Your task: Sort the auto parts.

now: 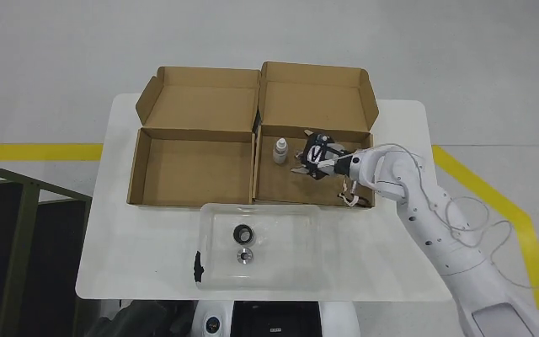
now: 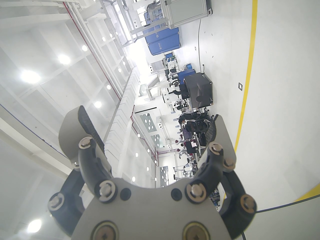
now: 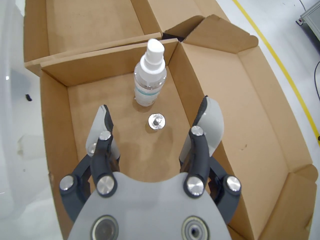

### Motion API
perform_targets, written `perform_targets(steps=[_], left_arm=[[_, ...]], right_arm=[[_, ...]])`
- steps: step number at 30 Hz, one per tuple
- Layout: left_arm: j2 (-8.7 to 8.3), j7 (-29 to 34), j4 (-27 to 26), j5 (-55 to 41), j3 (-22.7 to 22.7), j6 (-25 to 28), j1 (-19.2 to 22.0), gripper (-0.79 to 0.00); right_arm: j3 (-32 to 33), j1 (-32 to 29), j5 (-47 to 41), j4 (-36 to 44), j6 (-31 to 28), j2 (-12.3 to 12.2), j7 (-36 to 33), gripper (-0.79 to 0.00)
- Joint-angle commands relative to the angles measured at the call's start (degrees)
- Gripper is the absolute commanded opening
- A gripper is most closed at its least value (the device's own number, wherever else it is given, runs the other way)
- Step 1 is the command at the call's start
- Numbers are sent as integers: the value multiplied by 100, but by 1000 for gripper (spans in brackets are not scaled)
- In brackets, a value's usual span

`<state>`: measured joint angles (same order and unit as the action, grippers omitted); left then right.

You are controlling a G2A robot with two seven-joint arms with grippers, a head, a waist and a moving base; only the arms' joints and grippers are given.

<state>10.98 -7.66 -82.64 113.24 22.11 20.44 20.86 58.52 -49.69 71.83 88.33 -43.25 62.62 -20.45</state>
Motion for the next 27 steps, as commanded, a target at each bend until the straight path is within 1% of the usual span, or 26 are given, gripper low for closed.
perform_targets(steps=[1, 6, 12, 18, 27], left_arm=[[0, 0, 0, 0, 0, 0, 0, 0], [0, 0, 0, 0, 0, 0, 0, 0], [0, 0, 0, 0, 0, 0, 0, 0], [0, 0, 0, 0, 0, 0, 0, 0], [0, 0, 0, 0, 0, 0, 0, 0]], right_arm=[[186, -237, -23, 445, -58, -62, -151, -80], [486, -782, -108, 1448, -187, -175, -463, -65], [379, -1110, -159, 2170, -325, -209, -676, -58], [-43, -1184, -110, 2448, -320, -165, -713, -43], [-733, -1055, 176, 2318, -163, -48, -822, -12]])
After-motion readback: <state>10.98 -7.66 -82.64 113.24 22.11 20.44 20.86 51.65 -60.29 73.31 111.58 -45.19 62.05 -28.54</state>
